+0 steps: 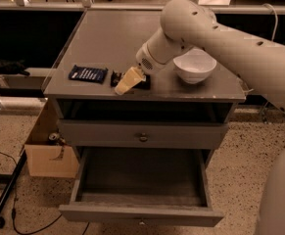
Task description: Place rxbar chocolate into middle drawer
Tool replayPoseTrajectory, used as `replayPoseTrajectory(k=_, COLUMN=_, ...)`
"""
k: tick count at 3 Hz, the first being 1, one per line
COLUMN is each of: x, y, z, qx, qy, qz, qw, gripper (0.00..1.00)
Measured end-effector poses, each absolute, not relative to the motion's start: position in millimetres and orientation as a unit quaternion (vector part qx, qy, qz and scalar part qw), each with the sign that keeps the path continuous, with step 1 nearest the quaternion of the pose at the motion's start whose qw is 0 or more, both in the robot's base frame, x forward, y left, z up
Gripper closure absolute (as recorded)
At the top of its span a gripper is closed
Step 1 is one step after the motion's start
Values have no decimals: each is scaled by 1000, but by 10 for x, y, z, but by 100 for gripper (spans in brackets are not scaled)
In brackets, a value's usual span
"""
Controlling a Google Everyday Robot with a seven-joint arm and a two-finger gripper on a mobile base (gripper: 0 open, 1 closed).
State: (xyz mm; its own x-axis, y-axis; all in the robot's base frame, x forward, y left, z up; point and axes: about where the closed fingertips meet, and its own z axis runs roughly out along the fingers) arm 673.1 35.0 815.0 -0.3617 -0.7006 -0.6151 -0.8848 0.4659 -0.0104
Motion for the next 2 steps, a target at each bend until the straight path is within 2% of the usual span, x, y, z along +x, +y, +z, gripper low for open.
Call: replayPoseTrajectory(k=2, x=6731, y=350, z=8149, qx=-490, qy=809, qz=164, qw=281, gripper=89)
